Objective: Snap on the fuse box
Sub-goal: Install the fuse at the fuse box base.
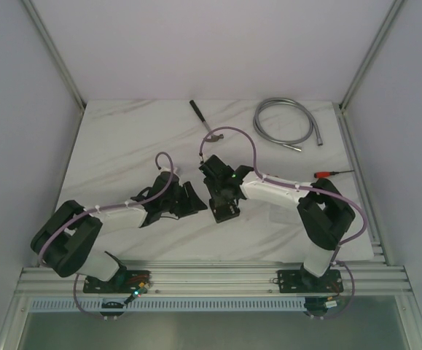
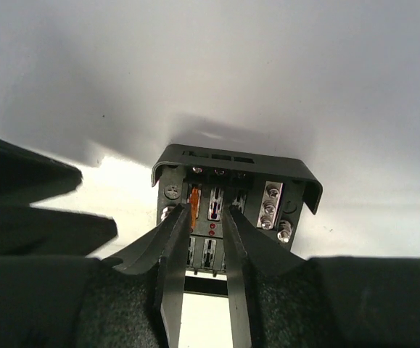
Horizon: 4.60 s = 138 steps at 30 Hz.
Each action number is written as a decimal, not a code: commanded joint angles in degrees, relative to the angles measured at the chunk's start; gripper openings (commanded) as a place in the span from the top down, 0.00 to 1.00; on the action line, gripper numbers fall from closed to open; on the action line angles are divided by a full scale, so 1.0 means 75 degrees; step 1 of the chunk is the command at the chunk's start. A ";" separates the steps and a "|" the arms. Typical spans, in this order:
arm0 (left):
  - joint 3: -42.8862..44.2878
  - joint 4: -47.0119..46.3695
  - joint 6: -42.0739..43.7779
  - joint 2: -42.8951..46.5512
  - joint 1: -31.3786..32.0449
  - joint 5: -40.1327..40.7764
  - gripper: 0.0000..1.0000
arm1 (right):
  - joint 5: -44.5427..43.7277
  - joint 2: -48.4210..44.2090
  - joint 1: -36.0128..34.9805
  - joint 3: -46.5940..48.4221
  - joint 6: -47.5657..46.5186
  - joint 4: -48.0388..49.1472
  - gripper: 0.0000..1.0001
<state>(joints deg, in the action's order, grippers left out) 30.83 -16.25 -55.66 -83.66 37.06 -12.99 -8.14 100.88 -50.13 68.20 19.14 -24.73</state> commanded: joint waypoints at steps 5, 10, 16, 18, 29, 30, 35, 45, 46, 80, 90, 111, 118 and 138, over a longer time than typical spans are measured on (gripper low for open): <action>0.0100 0.0764 0.0634 0.0291 -0.0627 0.0267 0.38 | -0.0127 -0.0059 -0.0156 0.0322 0.0551 -0.0721 0.69; 0.0238 0.0940 0.0828 0.0290 -0.0674 0.0383 0.33 | -0.0286 -0.0253 -0.0252 0.0436 0.0701 -0.0711 0.64; 0.0446 0.1031 0.1059 0.0134 -0.0675 0.0451 0.31 | -0.0241 -0.0409 -0.0300 0.0452 0.0658 -0.0722 0.64; 0.0517 0.1042 0.1126 0.0058 -0.0670 0.0445 0.29 | -0.0313 -0.0304 -0.0294 0.0487 0.0633 -0.0781 0.66; 0.0633 0.1104 0.1346 -0.0187 -0.0894 0.0445 0.15 | -0.0303 0.0266 -0.0296 0.0903 0.0590 -0.1082 0.75; 0.0619 0.1111 0.1365 -0.0179 -0.0940 0.0441 0.13 | -0.0288 0.0330 -0.0291 0.0940 0.0594 -0.1138 0.75; 0.0571 0.1173 0.1471 -0.0080 -0.1191 0.0418 0.08 | -0.0317 0.0427 -0.0290 0.0964 0.0625 -0.1272 0.77; 0.0541 0.1299 0.1620 0.0006 -0.1395 0.0401 0.07 | -0.0286 0.0677 -0.0298 0.1097 0.0560 -0.1348 0.84; 0.0542 0.1299 0.1639 0.0009 -0.1401 0.0406 0.06 | -0.0284 0.0714 -0.0297 0.1123 0.0555 -0.1370 0.86; 0.0553 0.1560 0.2099 0.0033 -0.1776 0.0484 0.02 | 0.0028 0.2300 -0.0094 0.1494 0.0038 -0.2030 1.00; 0.0541 0.1568 0.2104 0.0006 -0.1836 0.0476 0.02 | -0.0151 0.2434 0.0076 0.1293 0.0027 -0.1815 1.00; 0.0513 0.1559 0.2121 -0.0013 -0.1862 0.0474 0.02 | -0.0124 0.1968 0.0376 0.0711 -0.0152 -0.1233 1.00; 0.0491 0.1564 0.2100 0.0044 -0.1859 0.0496 0.02 | -0.0219 0.2582 0.0183 0.1268 -0.0300 -0.1338 1.00; 0.0409 0.1554 0.1997 0.0181 -0.1862 0.0417 0.02 | -0.0163 0.3282 -0.0067 -0.0072 -0.0133 -0.1239 1.00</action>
<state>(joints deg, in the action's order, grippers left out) 34.68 -6.74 -40.84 -82.76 23.46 -10.26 -6.13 108.66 -50.41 76.51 18.33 -34.06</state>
